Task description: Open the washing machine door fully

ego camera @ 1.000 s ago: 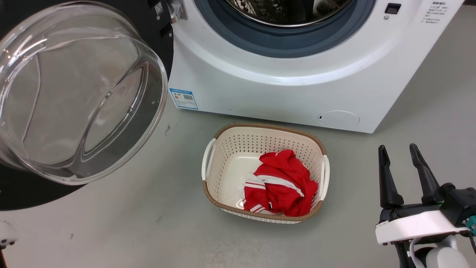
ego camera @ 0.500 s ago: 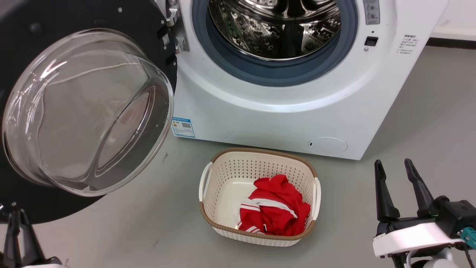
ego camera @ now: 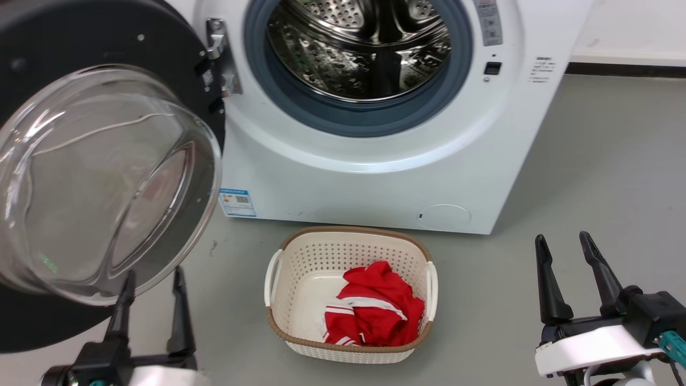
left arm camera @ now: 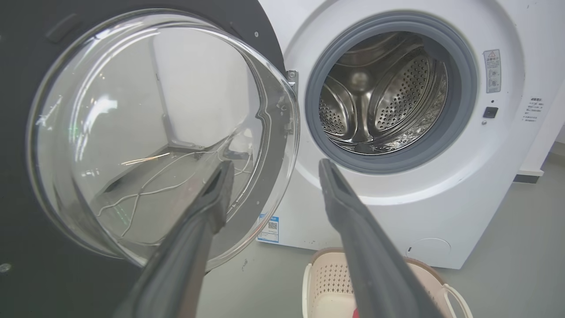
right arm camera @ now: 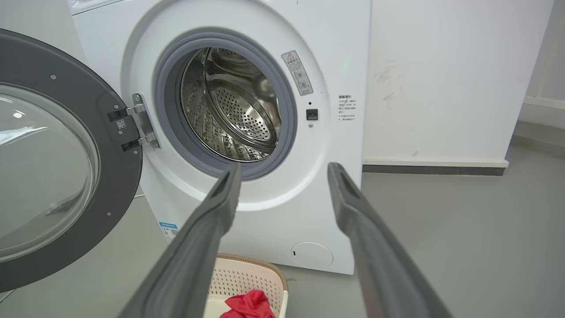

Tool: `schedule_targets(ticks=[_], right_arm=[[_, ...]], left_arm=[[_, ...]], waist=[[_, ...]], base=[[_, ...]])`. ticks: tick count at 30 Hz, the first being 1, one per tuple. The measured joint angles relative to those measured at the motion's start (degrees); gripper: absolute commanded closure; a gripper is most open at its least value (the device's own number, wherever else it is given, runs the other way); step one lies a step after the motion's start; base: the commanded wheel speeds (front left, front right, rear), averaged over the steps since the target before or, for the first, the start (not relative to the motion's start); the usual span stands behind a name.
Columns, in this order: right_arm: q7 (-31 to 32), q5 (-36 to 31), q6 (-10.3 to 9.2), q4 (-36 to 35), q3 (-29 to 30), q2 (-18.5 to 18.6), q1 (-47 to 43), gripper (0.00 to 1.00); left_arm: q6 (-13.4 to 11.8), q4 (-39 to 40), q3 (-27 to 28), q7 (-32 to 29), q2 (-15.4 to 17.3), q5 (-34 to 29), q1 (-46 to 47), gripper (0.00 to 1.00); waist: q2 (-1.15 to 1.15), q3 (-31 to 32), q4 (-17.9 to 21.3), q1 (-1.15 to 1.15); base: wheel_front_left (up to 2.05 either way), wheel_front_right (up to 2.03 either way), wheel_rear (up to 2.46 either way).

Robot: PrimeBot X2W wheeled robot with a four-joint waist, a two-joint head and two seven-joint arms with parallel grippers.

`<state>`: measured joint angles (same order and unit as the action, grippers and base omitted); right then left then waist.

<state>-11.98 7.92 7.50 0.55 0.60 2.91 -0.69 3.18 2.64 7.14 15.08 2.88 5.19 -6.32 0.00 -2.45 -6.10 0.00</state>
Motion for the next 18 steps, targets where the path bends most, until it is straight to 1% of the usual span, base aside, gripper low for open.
schedule_targets(ticks=[5,12,18], right_arm=[[0.68,-1.22,0.0,-1.4,-0.05,0.0,-0.31,0.0],[1.21,-1.94,0.0,-2.22,-0.46,0.0,-0.8,0.0],[1.1,-1.83,0.0,-2.12,-0.65,0.0,-0.93,0.0]], left_arm=[[-0.13,-0.16,-3.02,0.0,-0.02,-1.48,2.53,0.0],[-0.16,-1.79,-3.14,0.0,0.01,-1.92,4.01,0.0],[-0.16,-2.48,-2.83,0.0,0.11,-1.94,4.23,0.0]], waist=[[0.0,0.27,2.73,0.0],[0.0,0.25,5.82,0.0],[0.0,0.1,6.82,0.0]], base=[[0.0,0.0,0.0],[0.0,0.0,0.0],[0.0,0.0,0.0]])
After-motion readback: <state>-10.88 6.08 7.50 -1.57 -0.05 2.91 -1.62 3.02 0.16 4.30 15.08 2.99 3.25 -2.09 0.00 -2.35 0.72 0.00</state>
